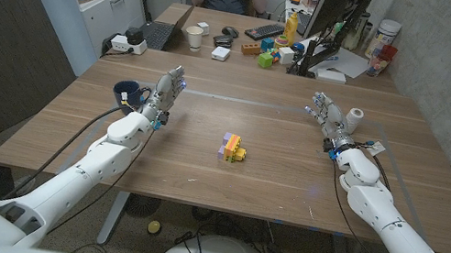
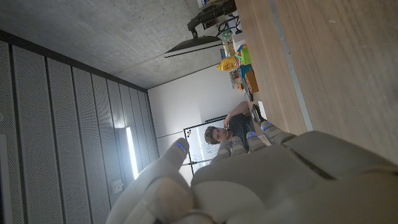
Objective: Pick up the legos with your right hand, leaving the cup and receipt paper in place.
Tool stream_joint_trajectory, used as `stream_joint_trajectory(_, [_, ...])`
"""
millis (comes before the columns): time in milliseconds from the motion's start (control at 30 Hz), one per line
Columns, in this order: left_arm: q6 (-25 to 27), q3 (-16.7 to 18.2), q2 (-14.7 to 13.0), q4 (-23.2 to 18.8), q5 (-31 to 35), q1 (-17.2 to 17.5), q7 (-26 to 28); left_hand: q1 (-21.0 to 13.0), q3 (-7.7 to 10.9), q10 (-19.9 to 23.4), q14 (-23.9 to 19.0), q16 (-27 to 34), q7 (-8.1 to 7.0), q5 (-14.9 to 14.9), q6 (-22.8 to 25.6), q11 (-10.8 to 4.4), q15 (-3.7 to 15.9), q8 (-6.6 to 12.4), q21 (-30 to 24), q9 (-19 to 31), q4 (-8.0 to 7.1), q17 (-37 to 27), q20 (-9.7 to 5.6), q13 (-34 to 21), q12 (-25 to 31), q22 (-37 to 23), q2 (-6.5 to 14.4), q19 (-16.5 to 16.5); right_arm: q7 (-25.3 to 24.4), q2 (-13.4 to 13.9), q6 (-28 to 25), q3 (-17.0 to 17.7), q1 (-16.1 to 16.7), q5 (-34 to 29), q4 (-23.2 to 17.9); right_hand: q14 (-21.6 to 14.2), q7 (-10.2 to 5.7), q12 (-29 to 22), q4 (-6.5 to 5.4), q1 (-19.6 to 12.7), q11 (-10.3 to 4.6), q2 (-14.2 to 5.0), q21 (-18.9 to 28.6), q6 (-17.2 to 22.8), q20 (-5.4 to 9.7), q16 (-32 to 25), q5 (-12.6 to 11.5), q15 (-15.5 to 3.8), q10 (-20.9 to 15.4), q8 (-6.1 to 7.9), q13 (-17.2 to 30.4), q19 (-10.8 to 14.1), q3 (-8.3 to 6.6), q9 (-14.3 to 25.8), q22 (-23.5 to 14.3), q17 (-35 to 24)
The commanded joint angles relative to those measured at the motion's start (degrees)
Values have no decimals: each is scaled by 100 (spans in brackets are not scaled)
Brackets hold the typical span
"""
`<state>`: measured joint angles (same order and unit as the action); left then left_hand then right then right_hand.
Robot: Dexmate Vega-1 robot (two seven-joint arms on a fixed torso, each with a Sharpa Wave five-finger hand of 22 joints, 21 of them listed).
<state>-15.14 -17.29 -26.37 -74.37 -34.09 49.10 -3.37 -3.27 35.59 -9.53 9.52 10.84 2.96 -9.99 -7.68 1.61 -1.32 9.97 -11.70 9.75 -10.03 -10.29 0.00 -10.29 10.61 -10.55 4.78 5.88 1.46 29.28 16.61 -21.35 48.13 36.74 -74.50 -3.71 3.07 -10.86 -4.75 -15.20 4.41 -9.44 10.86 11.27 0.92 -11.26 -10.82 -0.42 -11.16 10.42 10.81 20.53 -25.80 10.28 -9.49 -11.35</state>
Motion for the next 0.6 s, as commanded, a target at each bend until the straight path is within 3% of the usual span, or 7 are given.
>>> stream_joint_trajectory(33, [378,915,715,-70,843,188,-503,8,46,-230,740,35,-10,-38,-41,-2,-10,40,-24,32,-6,-27,2,-23,31,-25,507,58,-4,0,46,-19,-36,-102,23,-50,2,-26,8,-51,-5,-70,26,40,-10,-26,-20,2,-41,38,10,47,-40,31,-29,-13])
stream_joint_trajectory(133, [456,1123,895,-105,1049,226,-613,13,46,-232,737,36,-10,-38,-40,-4,-8,41,-26,32,-6,-27,-2,-23,31,-25,503,54,-19,20,82,-21,-23,-150,-10,-51,-2,-21,25,-65,-7,-53,28,32,-11,-24,-18,3,-27,35,10,51,-39,31,-29,-8])
stream_joint_trajectory(300, [566,1399,1136,-144,1311,265,-798,23,44,-232,739,35,-9,-37,-40,-8,-10,42,-24,32,-5,-27,7,-23,31,-25,495,61,-37,82,191,-31,16,-277,-94,-39,-74,14,171,-128,32,171,37,-68,-70,7,11,82,100,11,10,75,39,33,-33,38])
stream_joint_trajectory(467, [628,1604,1318,-169,1522,286,-945,31,41,-238,746,33,-12,-36,-43,-2,-17,41,-21,31,-3,-27,14,-23,30,-25,484,68,-169,152,351,-45,77,-508,-227,-35,-103,17,231,-116,45,319,36,-104,-133,16,27,145,151,12,11,73,122,36,-34,51])
stream_joint_trajectory(600, [663,1734,1428,-198,1651,303,-1038,40,35,-246,754,31,-16,-34,-43,-1,-23,41,-19,31,-2,-27,26,-23,28,-25,471,78,-450,222,430,-39,181,-776,-435,-184,-198,-42,369,-187,-8,438,93,90,-267,-17,21,214,38,92,11,265,188,42,-28,79])
